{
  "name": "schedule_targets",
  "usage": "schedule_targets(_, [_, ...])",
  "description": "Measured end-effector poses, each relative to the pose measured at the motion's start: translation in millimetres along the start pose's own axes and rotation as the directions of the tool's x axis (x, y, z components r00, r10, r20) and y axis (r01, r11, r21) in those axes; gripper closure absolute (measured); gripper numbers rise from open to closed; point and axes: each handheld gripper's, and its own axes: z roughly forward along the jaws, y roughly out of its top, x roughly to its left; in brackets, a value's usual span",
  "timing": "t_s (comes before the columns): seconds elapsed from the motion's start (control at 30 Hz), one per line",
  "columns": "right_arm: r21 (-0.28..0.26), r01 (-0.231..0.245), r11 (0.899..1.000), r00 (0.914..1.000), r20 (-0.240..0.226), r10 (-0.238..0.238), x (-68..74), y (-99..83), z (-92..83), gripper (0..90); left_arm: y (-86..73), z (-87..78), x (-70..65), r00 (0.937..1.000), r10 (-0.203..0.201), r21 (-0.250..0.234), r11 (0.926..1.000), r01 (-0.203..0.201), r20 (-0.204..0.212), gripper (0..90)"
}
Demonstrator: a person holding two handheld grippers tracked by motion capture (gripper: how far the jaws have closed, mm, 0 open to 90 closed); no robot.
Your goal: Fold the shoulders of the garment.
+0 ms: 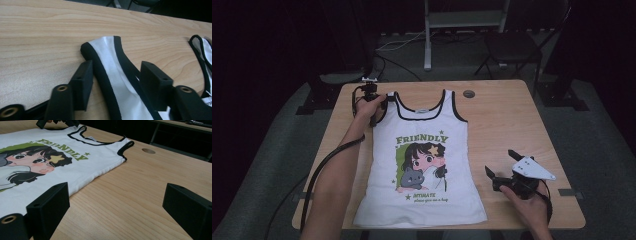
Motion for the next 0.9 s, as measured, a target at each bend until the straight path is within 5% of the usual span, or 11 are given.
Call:
schedule_targets(0.1, [-0.002,0.001,1.000,1.0000,-0.001,-0.001,-0.1,0.0,0.0,6.6,1.2,0.4,2.4,0.9995,-0.029,0.001,0.9996,0.029,0.010,51.1])
schedule_targets(0.33, [0.004,0.008,1.000,1.0000,-0.002,-0.008,0.4,0.3,0.7,6.6,2.9,0.3,0.9,1.0000,-0.004,0.023,0.9997,0.004,0.002,54.3])
schedule_targets(0.47, [0.002,0.004,1.000,1.0000,-0.002,-0.004,0.1,0.2,0.4,6.6,6.5,-0.9,-0.5,0.9992,-0.034,0.039,0.9986,0.035,-0.022,43.4])
schedule_targets(0.53, [0.003,0.006,1.000,1.0000,-0.003,-0.006,0.0,0.2,0.5,6.6,7.1,-2.4,-1.4,0.9982,-0.023,0.048,0.9985,0.026,-0.056,41.8])
schedule_targets(0.63, [0.004,0.010,1.000,0.9999,-0.006,-0.010,0.2,0.2,0.7,6.7,6.6,-2.7,-2.7,0.9986,0.001,0.058,0.9983,0.002,-0.054,42.5])
schedule_targets(0.9, [0.004,0.012,1.000,0.9999,-0.008,-0.012,0.1,0.2,0.6,6.7,3.3,2.3,-6.0,0.9991,0.043,0.065,0.9969,-0.043,-0.003,69.0])
